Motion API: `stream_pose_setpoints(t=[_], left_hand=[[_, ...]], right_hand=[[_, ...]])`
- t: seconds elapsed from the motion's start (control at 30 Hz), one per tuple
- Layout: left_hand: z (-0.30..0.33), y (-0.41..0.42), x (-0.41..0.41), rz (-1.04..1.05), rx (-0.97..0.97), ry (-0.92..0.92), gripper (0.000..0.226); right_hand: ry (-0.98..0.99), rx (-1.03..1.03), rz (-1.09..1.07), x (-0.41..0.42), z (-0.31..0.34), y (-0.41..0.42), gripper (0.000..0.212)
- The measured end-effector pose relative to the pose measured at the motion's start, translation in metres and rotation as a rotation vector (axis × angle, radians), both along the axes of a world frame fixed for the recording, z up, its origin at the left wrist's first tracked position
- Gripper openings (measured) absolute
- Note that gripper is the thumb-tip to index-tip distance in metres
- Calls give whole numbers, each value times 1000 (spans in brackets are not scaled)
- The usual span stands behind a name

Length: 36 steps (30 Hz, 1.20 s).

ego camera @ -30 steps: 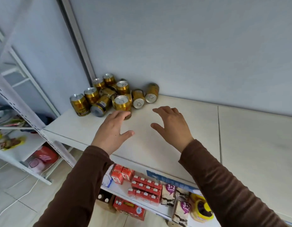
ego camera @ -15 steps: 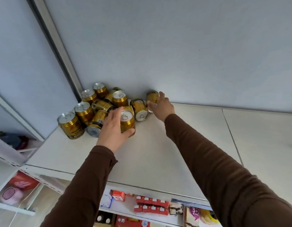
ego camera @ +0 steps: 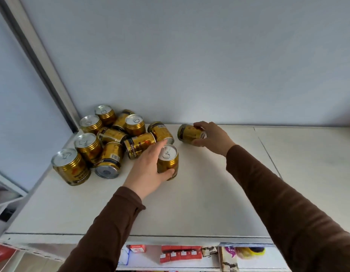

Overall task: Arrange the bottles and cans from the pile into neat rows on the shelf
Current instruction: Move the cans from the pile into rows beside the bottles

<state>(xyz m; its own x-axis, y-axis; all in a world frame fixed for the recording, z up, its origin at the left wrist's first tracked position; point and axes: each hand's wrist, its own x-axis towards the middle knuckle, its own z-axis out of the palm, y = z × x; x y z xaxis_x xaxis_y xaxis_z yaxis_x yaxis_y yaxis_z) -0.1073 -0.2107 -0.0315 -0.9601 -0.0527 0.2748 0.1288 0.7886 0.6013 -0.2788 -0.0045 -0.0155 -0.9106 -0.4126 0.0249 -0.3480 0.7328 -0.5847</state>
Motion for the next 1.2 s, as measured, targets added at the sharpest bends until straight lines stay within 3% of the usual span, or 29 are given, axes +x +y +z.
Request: stream_pose_setpoints(t=[0.17,0.37,0.57,0.7,0.77,0.93,1.07,1.2], left_hand=[[-4,26,-21,-99,119,-94,86],[-5,40,-48,-225,224,-148,79],[-12,45,-51,-255,270,-163,103],[-26,50,-44,-195,361,-200,99],[-31,54,-41,-135,393,-193,92],[-35,68,-40,-22,373,-105,80],[-36,75,-41,-4,370,-41,70],[-36,78,-45,-43,408,-65,68]], right_hand=[[-52,55,98,28,36,56,65],[-12,389,328,54,67,87,61],[1,468,402,72,65,98,70],[-88,244,271,81,57,103,87],[-17,113,99,88,52,99,86],[151,123,-236,100,33,83,71],[211,134,-287,105,31,83,52],[130,93,-285,105,33,96,54]])
